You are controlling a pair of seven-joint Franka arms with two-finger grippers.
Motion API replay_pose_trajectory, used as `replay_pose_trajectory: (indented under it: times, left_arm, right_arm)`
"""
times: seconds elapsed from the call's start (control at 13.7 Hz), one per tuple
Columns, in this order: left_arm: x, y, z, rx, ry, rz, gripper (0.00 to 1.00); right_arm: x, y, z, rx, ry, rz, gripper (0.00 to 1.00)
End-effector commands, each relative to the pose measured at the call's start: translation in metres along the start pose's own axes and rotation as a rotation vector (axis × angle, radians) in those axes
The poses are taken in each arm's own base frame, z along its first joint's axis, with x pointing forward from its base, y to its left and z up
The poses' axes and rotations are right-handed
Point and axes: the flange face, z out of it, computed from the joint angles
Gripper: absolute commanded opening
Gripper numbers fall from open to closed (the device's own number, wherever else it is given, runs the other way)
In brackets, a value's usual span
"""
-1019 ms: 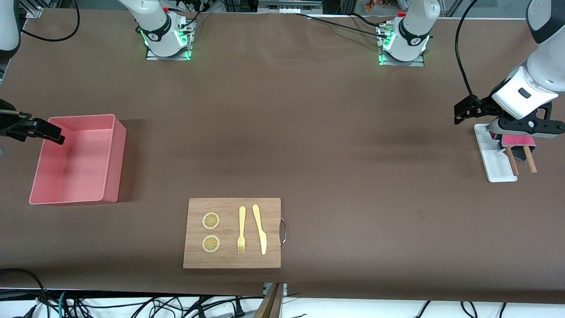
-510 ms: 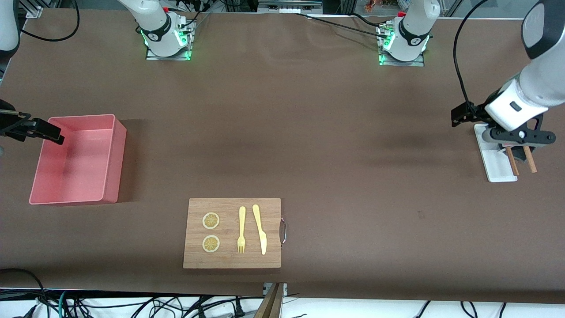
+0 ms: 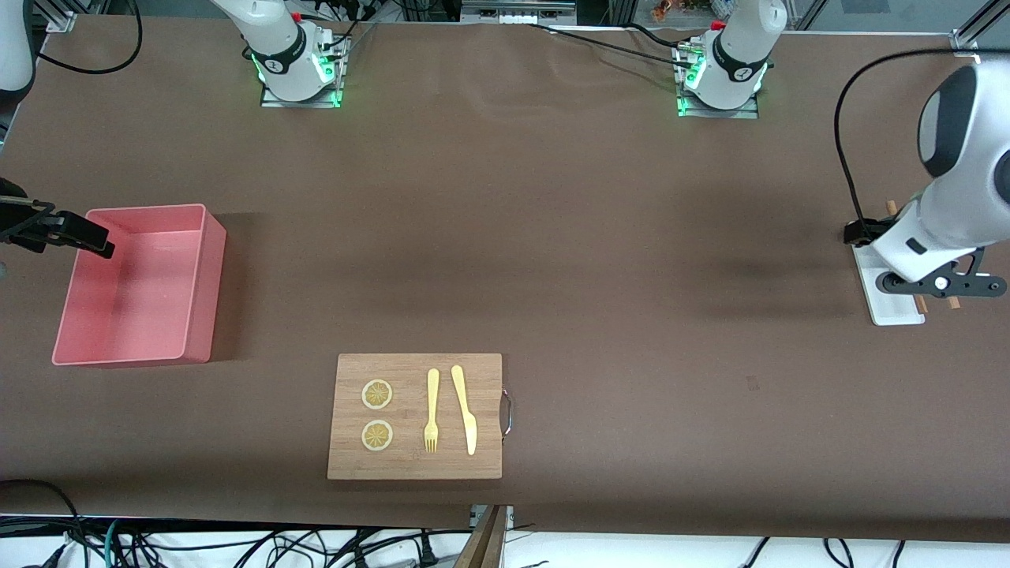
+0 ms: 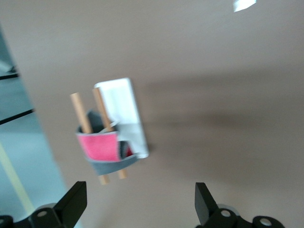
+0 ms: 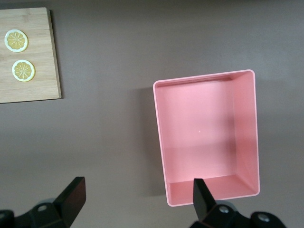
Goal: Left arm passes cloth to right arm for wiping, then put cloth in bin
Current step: 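Grasp the pink-grey cloth between the dowels with the left gripper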
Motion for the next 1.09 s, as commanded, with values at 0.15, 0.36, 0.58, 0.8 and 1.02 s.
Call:
replay_pose_trajectory:
  times: [0.15,0.36,0.58,0.8,1.02]
  left_arm:
    - [0.030,-0.043,0.105,0.174,-0.155,0.009,1.00]
    - [0.021,-0.055,0.190,0.277,-0.128,0.066,1.00]
    - [0.012,-0.031,0.222,0.285,-0.126,-0.150,1.00]
    - [0.021,-0.008,0.252,0.424,-0.095,-0.286,1.00]
    - [0.024,-0.003,0.279,0.473,-0.113,-0.262,1.00]
  right_arm:
    - [-0.002,0.003,-0.002,0.004,0.007,-0.004,1.00]
    - [-0.002,0.002,-0.002,0.004,0.007,-0.005,1.00]
    - [-0.002,0.002,-0.002,0.004,0.009,-0.005,1.00]
    - [-0.002,0.002,-0.002,0.004,0.009,-0.005,1.00]
    - [-0.002,0.001,-0.002,0.022,0.007,-0.004,1.00]
